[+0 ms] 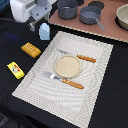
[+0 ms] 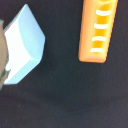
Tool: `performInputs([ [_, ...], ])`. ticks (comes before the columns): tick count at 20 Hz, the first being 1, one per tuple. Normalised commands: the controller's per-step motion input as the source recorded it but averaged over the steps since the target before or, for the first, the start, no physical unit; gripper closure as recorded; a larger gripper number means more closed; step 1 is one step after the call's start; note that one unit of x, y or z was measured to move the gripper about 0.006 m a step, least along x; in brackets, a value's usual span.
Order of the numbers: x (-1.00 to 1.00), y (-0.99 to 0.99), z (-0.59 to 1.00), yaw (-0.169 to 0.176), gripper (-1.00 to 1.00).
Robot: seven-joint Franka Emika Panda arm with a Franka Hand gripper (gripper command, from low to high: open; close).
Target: Place the bread, butter, and milk from the table onto the serving area.
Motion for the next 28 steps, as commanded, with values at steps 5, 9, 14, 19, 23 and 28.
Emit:
performInputs([
  [5, -0.3, -0.16, -0.53, 0.0, -1.0],
  [9, -0.38, -0.14, -0.59, 0.0, -1.0],
  [14, -0.38, -0.17, -0.55, 0.0, -1.0],
  [19, -0.3, -0.1, -0.5, 0.0, -1.0],
  [23, -0.21, 0.0, -0.49, 0.0, -1.0],
  [28, -0.21, 0.01, -0.46, 0.007, -1.0],
])
